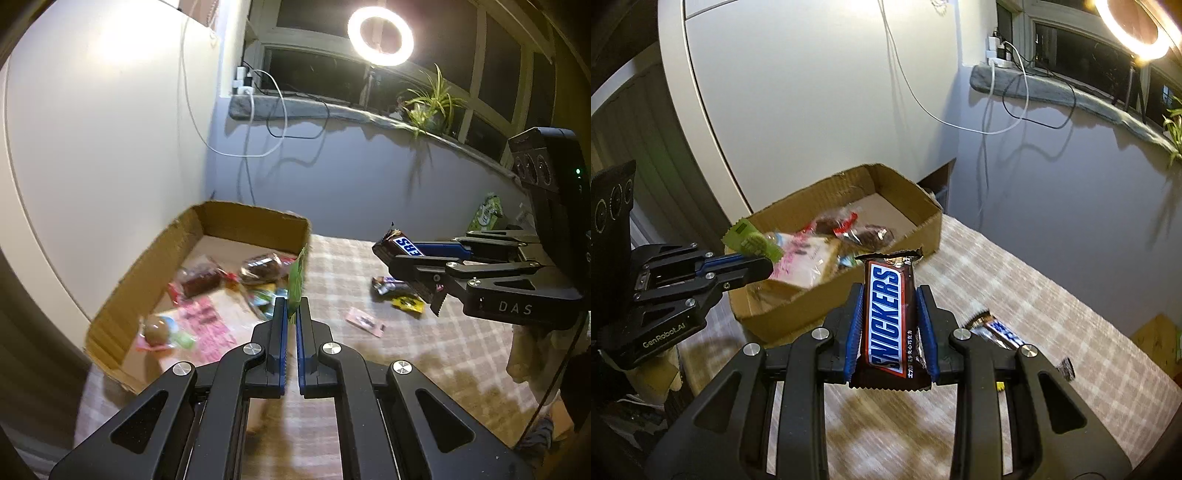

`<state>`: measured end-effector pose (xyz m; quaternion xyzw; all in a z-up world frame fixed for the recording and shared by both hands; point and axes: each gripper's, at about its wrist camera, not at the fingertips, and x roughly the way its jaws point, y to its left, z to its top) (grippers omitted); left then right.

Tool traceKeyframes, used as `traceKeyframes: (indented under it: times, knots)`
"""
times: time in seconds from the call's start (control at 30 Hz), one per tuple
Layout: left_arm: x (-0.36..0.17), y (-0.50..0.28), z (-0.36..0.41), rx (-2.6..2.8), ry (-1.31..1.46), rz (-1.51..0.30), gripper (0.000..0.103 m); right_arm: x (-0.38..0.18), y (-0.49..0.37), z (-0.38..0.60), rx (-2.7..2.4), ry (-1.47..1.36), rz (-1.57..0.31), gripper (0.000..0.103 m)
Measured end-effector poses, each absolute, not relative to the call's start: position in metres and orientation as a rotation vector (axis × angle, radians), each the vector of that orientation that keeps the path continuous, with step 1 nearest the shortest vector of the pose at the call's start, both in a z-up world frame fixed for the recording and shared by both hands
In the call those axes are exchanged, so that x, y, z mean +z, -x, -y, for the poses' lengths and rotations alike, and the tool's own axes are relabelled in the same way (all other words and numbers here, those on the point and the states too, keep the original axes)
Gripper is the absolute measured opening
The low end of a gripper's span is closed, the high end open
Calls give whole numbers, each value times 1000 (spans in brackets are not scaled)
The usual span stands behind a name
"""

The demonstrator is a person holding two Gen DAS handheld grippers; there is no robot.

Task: Organize snacks
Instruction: 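Carry the green candy into the box with the left gripper while the right gripper carries the Snickers bar there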

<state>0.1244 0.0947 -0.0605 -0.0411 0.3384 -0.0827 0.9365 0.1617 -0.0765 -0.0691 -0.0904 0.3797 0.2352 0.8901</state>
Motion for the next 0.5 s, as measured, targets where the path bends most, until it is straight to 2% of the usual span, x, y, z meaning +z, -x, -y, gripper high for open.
traceKeyframes:
  times: [0.5]
  knots:
    - [-61, -151, -144, -114, 120, -681, 3, -69, -208, 29, 499, 202, -783, 29]
